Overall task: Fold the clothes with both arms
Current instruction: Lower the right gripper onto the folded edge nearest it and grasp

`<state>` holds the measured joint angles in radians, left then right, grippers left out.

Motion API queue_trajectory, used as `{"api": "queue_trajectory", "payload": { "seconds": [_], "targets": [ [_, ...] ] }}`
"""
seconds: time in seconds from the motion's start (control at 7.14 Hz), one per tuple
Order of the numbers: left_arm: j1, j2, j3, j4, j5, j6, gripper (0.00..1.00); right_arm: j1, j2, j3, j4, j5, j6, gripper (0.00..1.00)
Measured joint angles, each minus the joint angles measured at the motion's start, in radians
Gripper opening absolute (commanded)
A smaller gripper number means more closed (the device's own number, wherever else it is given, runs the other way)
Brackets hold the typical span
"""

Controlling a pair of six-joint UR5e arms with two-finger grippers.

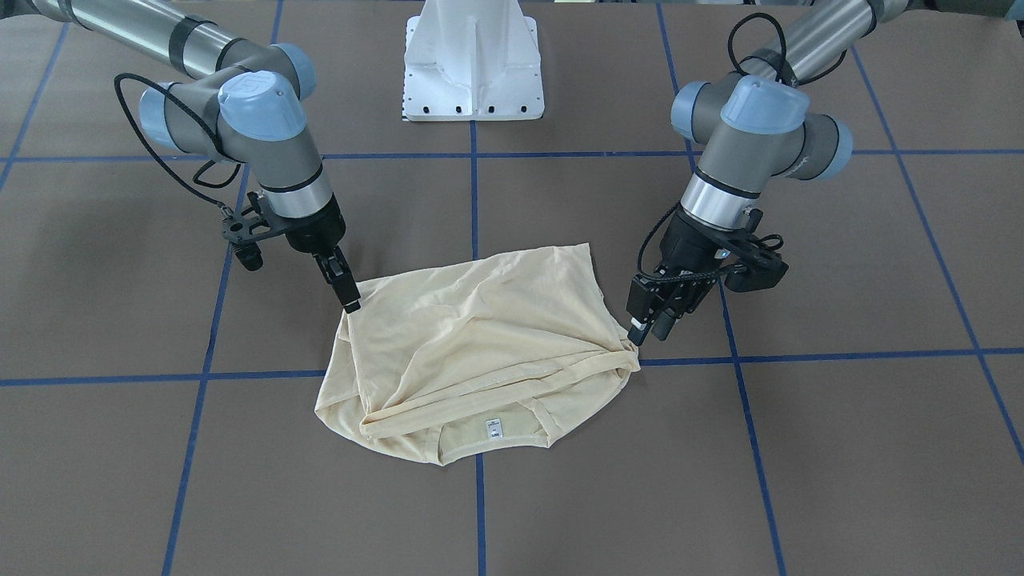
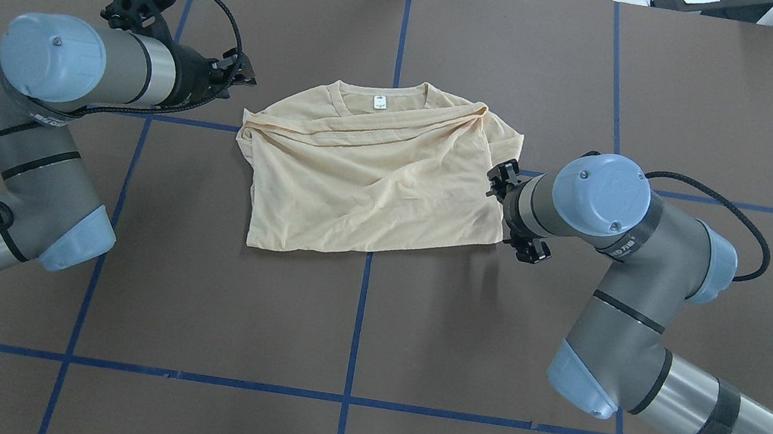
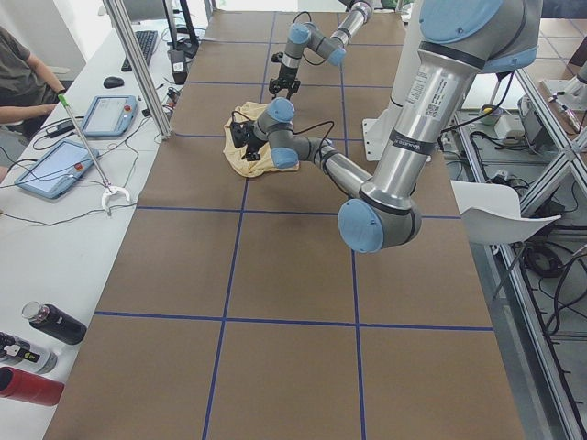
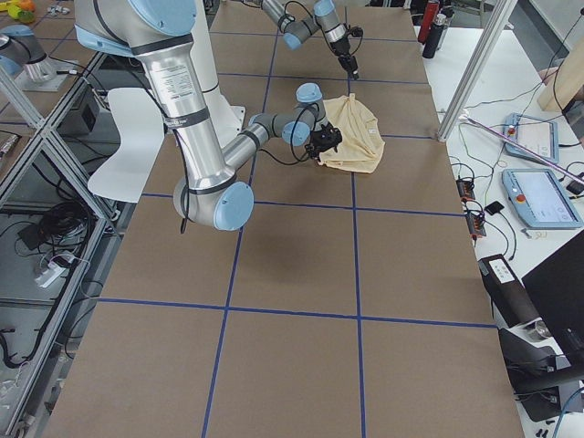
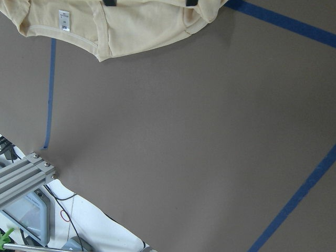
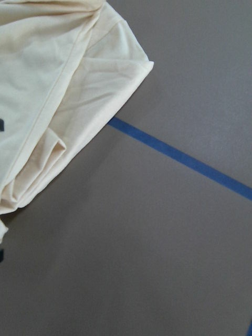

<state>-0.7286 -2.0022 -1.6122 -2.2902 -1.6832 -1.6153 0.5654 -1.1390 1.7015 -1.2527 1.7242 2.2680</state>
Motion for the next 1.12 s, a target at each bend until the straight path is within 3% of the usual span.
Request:
{"api": "queue_trajectory", "payload": {
  "seconds": [0.42, 0.56, 0.84, 1.12],
  "targets": [
    [0.000, 0.001, 0.000, 0.000, 0.000, 0.000, 0.54, -0.051, -0.005, -0.006, 0.001, -0.050, 0.007, 0.77],
    [0.000, 0.001, 0.000, 0.000, 0.000, 0.000, 0.54, -0.056, -0.004, -0.010, 0.001, -0.057, 0.006, 0.70],
    [0.000, 0.011, -0.001, 0.000, 0.001, -0.001, 0.54, -0.054, -0.002, -0.028, 0.000, -0.061, 0.002, 0.00],
    [0.000, 0.020, -0.001, 0.000, 0.003, -0.002, 0.54, -0.041, 0.001, -0.036, -0.006, -0.061, 0.000, 0.00]
  ]
}}
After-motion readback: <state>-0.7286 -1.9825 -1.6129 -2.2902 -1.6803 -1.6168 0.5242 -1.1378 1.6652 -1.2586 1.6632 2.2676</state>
